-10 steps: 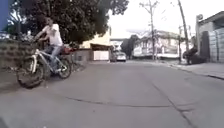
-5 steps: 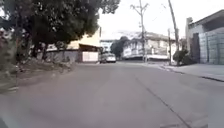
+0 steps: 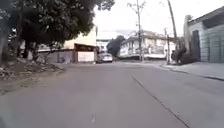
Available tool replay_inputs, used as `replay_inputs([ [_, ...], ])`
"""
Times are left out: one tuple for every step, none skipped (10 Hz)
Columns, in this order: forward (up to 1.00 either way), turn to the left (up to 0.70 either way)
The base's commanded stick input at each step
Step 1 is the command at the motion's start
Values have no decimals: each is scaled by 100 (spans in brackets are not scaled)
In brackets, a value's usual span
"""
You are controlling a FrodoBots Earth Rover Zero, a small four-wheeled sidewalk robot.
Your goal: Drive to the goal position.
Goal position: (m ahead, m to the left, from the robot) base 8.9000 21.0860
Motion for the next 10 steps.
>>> replay_inputs([
  [100,7],
  [100,7],
  [100,7],
  [100,7],
  [100,7],
  [100,7],
  [100,7],
  [100,7],
  [100,7],
  [100,7],
])
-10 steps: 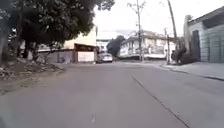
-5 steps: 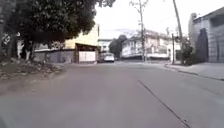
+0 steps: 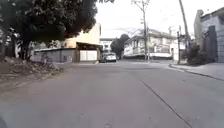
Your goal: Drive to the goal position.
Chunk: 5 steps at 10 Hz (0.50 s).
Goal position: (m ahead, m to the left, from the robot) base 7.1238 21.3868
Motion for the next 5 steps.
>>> replay_inputs([
  [100,7],
  [100,7],
  [100,7],
  [100,7],
  [100,7],
])
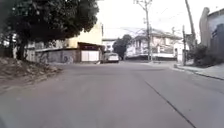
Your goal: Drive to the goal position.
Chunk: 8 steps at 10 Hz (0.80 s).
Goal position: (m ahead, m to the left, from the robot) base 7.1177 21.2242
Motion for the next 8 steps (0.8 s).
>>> replay_inputs([
  [100,7],
  [100,7],
  [100,7],
  [100,7],
  [100,7],
  [100,7],
  [100,7],
  [100,7],
])
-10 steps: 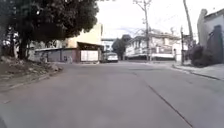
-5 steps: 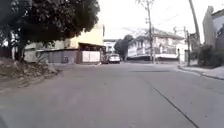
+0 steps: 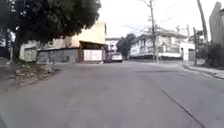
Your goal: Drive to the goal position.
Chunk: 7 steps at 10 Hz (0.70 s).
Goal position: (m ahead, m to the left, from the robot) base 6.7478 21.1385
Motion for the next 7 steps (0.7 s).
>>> replay_inputs([
  [100,7],
  [100,7],
  [100,1],
  [100,-33],
  [100,-33],
  [100,-33],
  [100,-33],
])
